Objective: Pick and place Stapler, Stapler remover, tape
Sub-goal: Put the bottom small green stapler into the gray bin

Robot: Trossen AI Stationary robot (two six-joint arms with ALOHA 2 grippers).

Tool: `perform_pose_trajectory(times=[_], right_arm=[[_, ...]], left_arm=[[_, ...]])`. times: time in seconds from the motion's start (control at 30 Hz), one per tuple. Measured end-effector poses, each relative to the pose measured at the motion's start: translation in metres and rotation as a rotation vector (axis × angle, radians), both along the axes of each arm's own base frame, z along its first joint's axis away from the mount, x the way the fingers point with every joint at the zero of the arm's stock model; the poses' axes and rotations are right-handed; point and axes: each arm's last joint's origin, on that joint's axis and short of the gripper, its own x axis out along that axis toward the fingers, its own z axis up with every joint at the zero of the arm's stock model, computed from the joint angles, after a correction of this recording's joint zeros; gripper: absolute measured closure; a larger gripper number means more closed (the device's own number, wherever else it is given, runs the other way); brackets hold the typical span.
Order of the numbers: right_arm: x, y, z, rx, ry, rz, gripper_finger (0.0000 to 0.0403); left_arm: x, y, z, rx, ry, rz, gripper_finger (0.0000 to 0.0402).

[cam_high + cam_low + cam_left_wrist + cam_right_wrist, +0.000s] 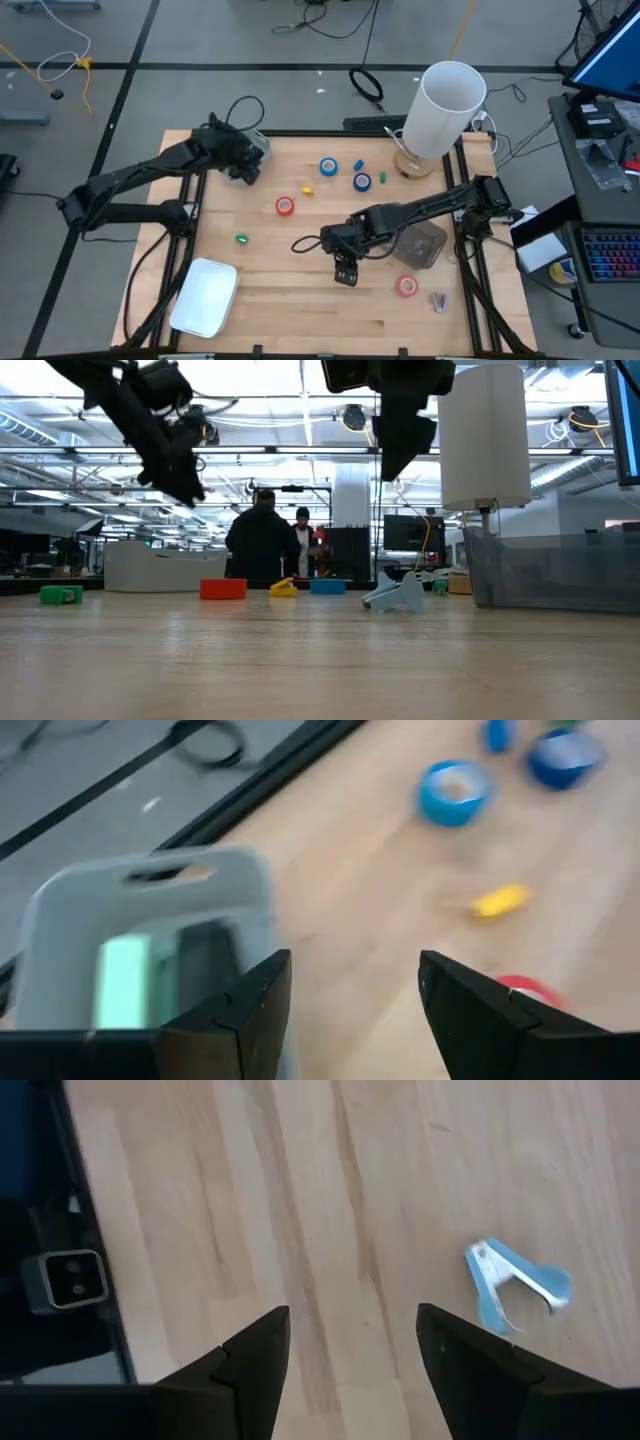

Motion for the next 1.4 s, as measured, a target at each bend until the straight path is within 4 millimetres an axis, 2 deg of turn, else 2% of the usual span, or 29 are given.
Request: perform_pose_trajectory(times=[0.17,0.37,0.5,0.6,0.8,1.07,1.23,1.4], right_arm=[[-0.008,-0.004,-0.001,-0.109,0.051,0.019,0.0193],[-0.023,-0.014,0.018,-0.215,0.038,0.062,0.0193],[-0.034,-0.025,0.037,-0.264,-0.04,0.062,0.0193],[-0.045,-0.033,0.045,-0.28,-0.128,0.072,0.0193],[-0.08,-0.047,0.043,-0.255,-0.328,0.014,0.0193],[-0.127,-0.06,0.03,-0.195,-0.686,-0.075,0.0193],[-0.157,-0.064,0.019,-0.166,-0.843,-0.098,0.0193],[-0.179,-0.066,0.017,-0.146,-0.959,-0.115,0.0193]], left_arm=[[0.0,-0.029,0.012,0.005,-0.047,-0.139,0.0181],[-0.005,-0.063,0.013,-0.079,-0.017,-0.246,0.0181],[-0.006,-0.085,0.008,-0.15,0.042,-0.322,0.0183],[-0.005,-0.101,0.003,-0.169,0.116,-0.361,0.019],[-0.003,-0.127,-0.012,-0.143,0.311,-0.448,0.0216],[0.014,-0.145,-0.037,-0.148,0.499,-0.53,0.0238],[0.024,-0.15,-0.056,-0.161,0.625,-0.557,0.0233],[0.028,-0.153,-0.067,-0.174,0.7,-0.563,0.0224]])
